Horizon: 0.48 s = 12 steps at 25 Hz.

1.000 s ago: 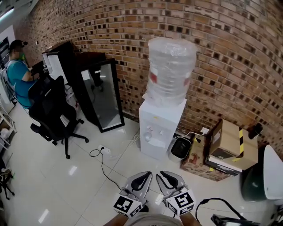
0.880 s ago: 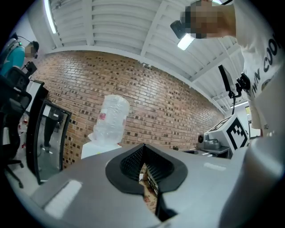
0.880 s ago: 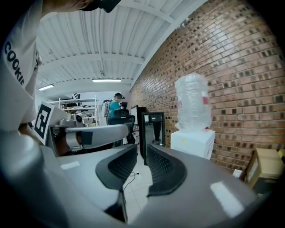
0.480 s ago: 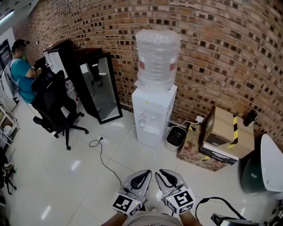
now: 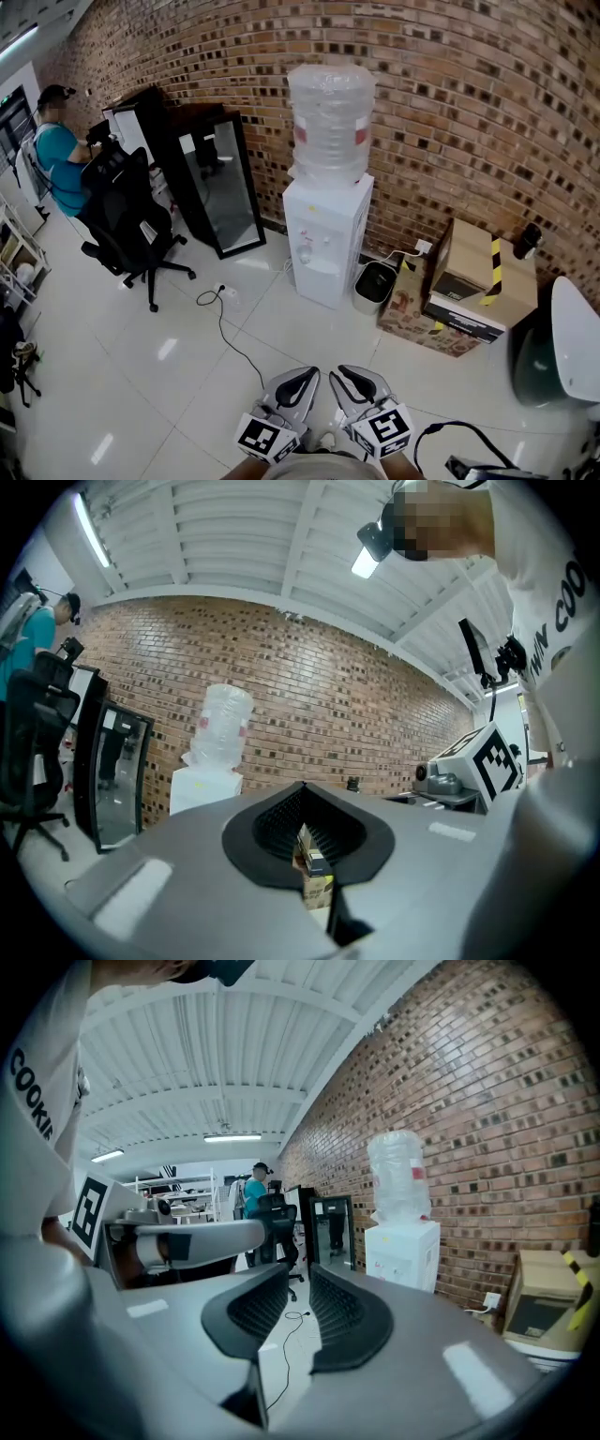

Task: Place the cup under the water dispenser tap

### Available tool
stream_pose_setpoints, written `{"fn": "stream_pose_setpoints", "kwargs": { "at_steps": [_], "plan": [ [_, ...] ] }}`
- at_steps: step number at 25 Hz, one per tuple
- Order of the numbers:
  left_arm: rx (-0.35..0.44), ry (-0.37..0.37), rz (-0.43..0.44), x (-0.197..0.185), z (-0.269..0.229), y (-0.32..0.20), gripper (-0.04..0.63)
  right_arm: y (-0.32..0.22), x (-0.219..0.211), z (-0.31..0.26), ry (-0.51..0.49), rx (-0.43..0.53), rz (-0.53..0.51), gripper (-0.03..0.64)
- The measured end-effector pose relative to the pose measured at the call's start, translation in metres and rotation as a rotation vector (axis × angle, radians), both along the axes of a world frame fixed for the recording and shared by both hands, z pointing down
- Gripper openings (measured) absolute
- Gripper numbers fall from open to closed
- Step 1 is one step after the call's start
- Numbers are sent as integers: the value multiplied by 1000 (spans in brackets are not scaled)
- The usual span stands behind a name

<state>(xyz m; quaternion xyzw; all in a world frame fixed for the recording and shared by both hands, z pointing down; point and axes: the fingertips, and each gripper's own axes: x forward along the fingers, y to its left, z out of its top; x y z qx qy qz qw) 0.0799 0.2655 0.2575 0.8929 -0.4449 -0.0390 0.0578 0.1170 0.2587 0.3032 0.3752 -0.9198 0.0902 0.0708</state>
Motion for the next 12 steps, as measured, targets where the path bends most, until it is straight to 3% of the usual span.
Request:
{"fn": "stream_pose_setpoints", "kwargs": {
  "at_steps": [9, 12],
  "plan": [
    [3, -3, 14, -23, -5, 21, -9, 18, -25, -11, 1, 25, 1, 78],
    [7, 2, 8, -35, -6, 25, -9, 25, -37, -12, -3, 36, -6, 30]
  ]
}}
